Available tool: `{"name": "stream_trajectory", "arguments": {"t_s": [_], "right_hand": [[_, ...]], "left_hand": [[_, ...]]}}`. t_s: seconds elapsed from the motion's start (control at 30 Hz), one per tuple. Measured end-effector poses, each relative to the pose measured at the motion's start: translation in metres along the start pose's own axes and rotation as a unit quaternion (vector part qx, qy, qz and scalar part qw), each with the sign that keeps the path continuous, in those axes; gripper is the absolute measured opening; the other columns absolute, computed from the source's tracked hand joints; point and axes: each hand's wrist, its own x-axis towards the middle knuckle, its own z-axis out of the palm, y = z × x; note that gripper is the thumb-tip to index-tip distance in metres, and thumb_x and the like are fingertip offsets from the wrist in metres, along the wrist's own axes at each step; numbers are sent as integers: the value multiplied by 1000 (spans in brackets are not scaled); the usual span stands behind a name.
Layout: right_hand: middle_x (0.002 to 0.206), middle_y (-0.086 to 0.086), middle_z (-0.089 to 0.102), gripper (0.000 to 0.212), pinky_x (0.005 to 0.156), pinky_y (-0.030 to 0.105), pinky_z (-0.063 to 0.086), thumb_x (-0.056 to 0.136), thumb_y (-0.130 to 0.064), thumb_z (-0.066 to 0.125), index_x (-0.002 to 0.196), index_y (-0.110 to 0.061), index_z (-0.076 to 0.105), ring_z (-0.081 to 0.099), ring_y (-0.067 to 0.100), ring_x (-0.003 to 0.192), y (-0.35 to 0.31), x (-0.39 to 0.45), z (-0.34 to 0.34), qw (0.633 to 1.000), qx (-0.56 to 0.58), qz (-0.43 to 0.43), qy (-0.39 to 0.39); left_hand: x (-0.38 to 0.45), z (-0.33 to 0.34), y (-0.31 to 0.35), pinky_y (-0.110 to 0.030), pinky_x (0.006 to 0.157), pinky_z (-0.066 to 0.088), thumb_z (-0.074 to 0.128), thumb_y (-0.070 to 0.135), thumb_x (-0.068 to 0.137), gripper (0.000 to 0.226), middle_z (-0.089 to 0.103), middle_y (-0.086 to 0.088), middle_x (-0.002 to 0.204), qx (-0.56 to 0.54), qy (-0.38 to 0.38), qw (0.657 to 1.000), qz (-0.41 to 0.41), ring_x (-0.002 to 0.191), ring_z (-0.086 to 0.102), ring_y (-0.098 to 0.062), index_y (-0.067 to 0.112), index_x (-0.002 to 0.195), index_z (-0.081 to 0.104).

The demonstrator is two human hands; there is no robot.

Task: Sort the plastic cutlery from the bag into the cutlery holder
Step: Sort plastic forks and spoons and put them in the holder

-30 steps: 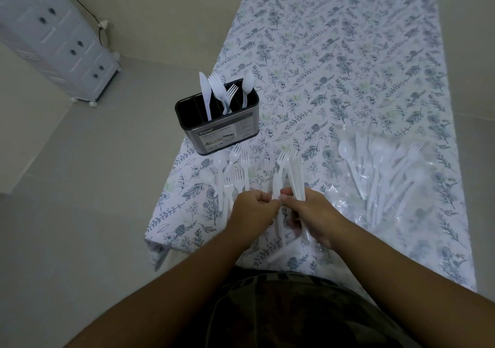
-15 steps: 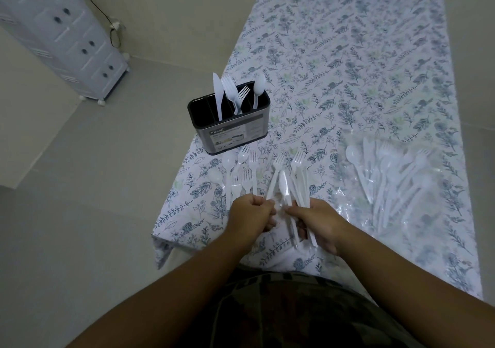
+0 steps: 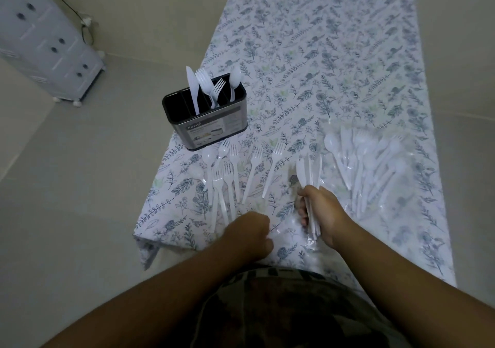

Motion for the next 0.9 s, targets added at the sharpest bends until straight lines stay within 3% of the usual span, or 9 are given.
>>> {"name": "stream_trajectory", "arguments": {"t_s": [0.17, 0.23, 0.3, 0.37, 0.5, 0.63, 0.77, 0.9], "right_hand": [[58, 11, 49, 19, 46, 30, 41, 94, -12, 52, 76, -8, 53, 44, 22, 44, 5, 0, -8, 1000, 11, -19, 7], [66, 12, 56, 8, 50, 33, 48, 94, -7, 51, 91, -4, 57, 53, 23, 49, 6, 2, -3, 999, 32, -2, -19], [71, 13, 60, 19, 52, 36, 49, 94, -5, 52, 112, -2, 56, 55, 23, 52, 6, 4, 7, 997, 44, 16, -59], [70, 9, 58, 23, 50, 32, 45, 95, -8, 54, 117, -5, 57, 51, 20, 51, 1, 2, 20, 995, 4, 8, -98], [77, 6, 58, 18, 48, 30, 40, 94, -21, 55, 110, -14, 60, 49, 16, 55, -8, -2, 42, 985, -105, -59, -126], [78, 8, 57, 21, 56, 34, 42, 93, -27, 45, 96, -11, 58, 50, 20, 63, -19, -10, 52, 977, -158, -88, -116], [63, 2, 58, 38, 58, 32, 42, 101, -28, 35, 75, -15, 59, 51, 14, 55, -26, -18, 64, 980, -132, -68, -133], [72, -4, 65, 37, 63, 25, 49, 105, -19, 33, 81, -16, 61, 61, 8, 65, -34, -18, 77, 965, -179, -123, -149]], "left_hand": [[-1, -14, -11, -25, 55, 48, 69, 33, 84, 22, 61, 1, 71, -118, 122, 983, -73, 61, 56, -11, 14, 78, 61], [0, -21, -15, -20, 56, 46, 73, 38, 84, 25, 62, 5, 75, -169, 161, 966, -109, 64, 56, -5, 15, 85, 63], [2, -25, -15, -16, 56, 39, 72, 45, 85, 28, 60, 9, 76, -197, 192, 955, -107, 67, 53, 1, 20, 97, 64], [2, -30, -9, -17, 57, 40, 69, 42, 89, 27, 60, 8, 75, -246, 206, 942, -96, 66, 55, -1, 18, 102, 65], [-1, -37, 6, -28, 57, 58, 59, 27, 99, 29, 70, -7, 89, -482, 162, 855, -100, 70, 66, -13, 11, 123, 66], [-7, -43, 8, -27, 64, 60, 59, 24, 100, 26, 75, -10, 94, -595, 154, 779, -127, 75, 70, -15, 9, 118, 71], [-11, -46, 5, -30, 72, 63, 65, 15, 97, 13, 77, -8, 87, -623, 169, 755, -113, 76, 74, -17, 15, 104, 76], [-14, -53, -6, -28, 77, 61, 69, 12, 93, 16, 79, -2, 91, -618, 212, 752, -90, 85, 76, -17, 17, 105, 79]]}}
